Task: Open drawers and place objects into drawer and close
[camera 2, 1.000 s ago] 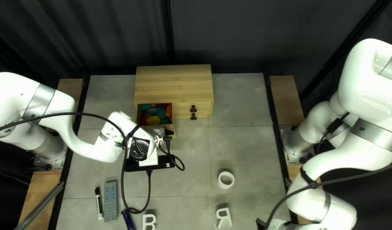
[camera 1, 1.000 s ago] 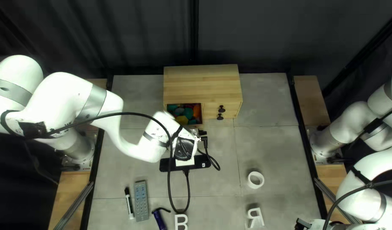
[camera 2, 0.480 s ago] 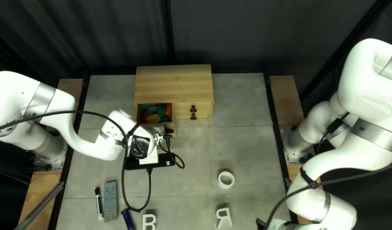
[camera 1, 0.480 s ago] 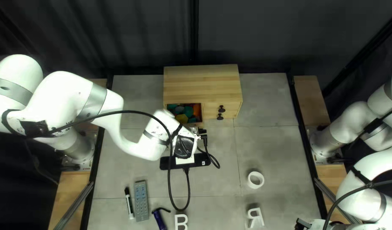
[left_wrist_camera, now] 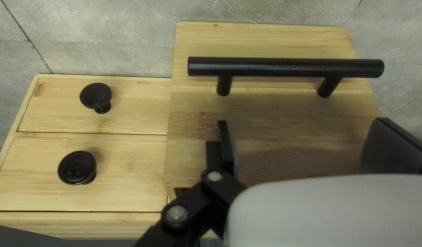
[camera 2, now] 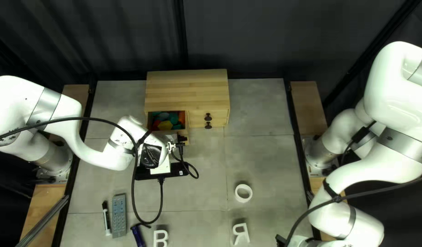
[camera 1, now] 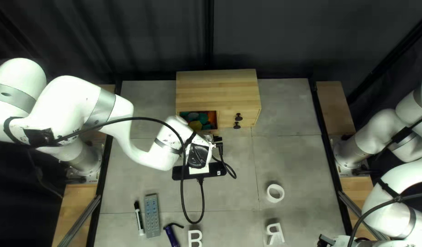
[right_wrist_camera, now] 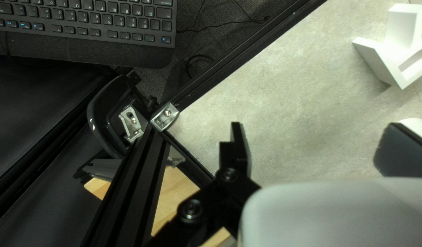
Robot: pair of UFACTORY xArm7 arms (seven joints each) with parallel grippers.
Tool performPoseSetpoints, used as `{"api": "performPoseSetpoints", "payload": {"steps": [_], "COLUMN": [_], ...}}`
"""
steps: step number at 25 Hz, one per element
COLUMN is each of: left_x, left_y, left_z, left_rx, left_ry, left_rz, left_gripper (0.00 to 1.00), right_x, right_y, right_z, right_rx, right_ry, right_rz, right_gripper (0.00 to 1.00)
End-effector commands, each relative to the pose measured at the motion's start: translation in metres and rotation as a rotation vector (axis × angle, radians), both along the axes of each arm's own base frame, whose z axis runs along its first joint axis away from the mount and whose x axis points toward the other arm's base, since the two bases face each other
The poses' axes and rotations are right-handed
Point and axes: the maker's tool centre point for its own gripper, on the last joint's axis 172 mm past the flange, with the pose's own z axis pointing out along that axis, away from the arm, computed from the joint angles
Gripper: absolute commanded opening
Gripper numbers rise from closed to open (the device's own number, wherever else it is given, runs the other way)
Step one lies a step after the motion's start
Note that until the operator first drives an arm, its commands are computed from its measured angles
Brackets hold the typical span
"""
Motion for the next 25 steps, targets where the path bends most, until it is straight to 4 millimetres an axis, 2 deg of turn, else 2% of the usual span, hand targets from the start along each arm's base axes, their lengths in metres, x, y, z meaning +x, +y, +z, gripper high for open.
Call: {"api": "performPoseSetpoints", "payload": {"steps": [1,25], "left_x": [0.001,0.002], "left_y": [0.005,0.037], "left_z": [0.0,-0.001], "left_rx": [0.002,0.033], "left_ry": [0.002,0.009], "left_rz": [0.0,0.002], "left_gripper": [1.0,1.0], "right_x": [0.0,0.0], "right_y": [0.0,0.0], "right_z": [0.0,0.0], "right_rx": [0.0,0.0], "right_ry": [0.0,0.0], "right_rz": [0.0,0.0], "right_gripper": [1.0,1.0]}}
